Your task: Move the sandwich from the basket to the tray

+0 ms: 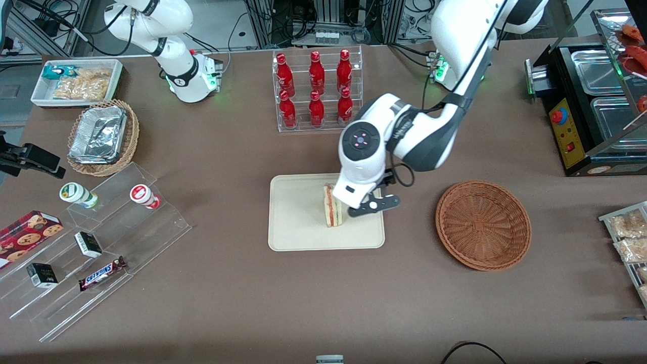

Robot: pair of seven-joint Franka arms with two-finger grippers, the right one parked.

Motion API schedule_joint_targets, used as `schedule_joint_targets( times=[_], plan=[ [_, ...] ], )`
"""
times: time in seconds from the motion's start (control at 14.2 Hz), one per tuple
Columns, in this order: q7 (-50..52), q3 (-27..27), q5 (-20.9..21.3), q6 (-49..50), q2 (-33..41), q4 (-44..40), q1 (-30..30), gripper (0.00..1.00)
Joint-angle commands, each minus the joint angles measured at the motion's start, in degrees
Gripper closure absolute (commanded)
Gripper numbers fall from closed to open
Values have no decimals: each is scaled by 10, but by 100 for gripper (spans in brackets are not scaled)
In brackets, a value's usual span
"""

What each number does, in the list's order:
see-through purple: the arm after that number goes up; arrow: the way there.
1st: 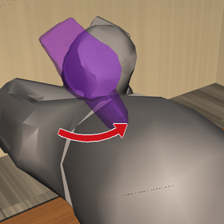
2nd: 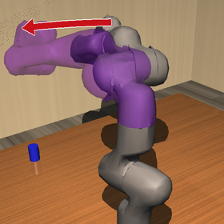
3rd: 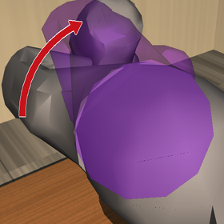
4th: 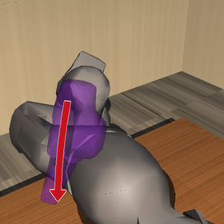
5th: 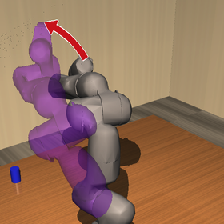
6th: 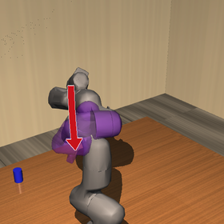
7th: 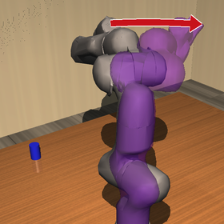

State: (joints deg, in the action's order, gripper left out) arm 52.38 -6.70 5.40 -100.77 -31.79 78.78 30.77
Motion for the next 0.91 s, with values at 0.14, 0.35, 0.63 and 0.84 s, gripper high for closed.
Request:
schedule_joint_targets(
  times=[0.14,0.35,0.63,0.84],
  plan=[
    [-24,-2,-15,14,73,66,-83,0],
    [-96,-2,-21,29,105,93,-134,0],
    [-200,-2,-38,89,148,93,-197,0],
    [-272,-1,-49,120,177,95,-235,0]
  ],
)
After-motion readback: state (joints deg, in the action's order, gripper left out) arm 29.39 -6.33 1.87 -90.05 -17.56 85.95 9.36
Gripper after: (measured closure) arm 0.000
